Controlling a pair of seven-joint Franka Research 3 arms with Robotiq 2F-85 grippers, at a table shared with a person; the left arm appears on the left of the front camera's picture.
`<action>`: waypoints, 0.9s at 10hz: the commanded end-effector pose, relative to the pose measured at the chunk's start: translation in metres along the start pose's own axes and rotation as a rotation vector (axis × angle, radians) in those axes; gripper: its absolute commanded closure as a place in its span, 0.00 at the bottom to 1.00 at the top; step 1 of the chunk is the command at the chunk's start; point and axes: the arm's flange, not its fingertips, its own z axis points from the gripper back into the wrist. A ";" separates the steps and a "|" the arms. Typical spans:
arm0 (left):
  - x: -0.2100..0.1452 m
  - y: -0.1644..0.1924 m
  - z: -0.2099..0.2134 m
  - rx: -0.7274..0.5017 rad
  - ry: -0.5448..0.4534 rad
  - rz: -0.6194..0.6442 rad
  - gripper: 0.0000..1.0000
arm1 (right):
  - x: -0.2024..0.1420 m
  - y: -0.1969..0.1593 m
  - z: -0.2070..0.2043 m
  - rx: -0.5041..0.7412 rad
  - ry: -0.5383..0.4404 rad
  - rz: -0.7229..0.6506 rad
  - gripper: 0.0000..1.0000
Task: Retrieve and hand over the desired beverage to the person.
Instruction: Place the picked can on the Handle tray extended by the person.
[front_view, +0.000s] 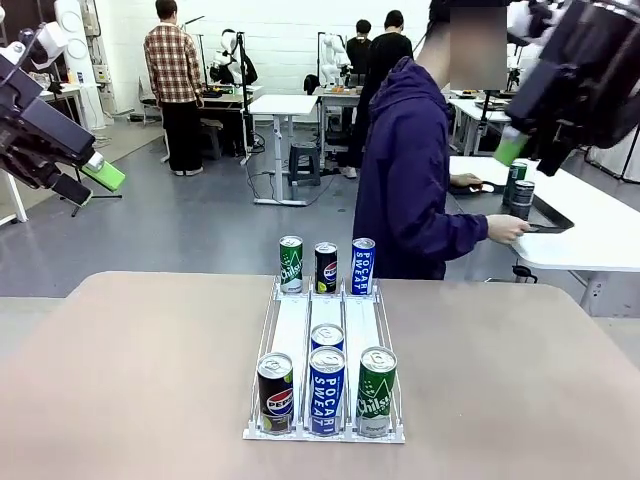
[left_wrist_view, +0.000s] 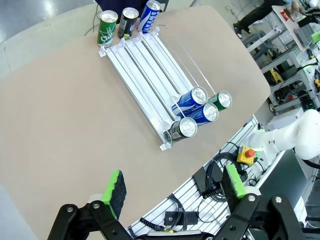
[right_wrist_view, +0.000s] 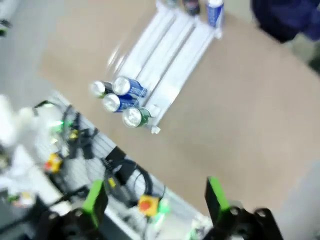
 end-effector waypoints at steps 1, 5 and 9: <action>0.000 0.000 0.001 -0.007 0.002 -0.004 0.00 | -0.024 -0.018 -0.011 0.166 -0.021 0.135 0.00; 0.000 0.000 0.001 -0.007 0.002 -0.004 0.00 | -0.064 -0.060 -0.005 0.060 -0.220 0.019 0.00; 0.000 0.000 0.001 -0.007 0.002 -0.004 0.00 | -0.114 -0.082 0.014 0.065 -0.358 -0.182 0.00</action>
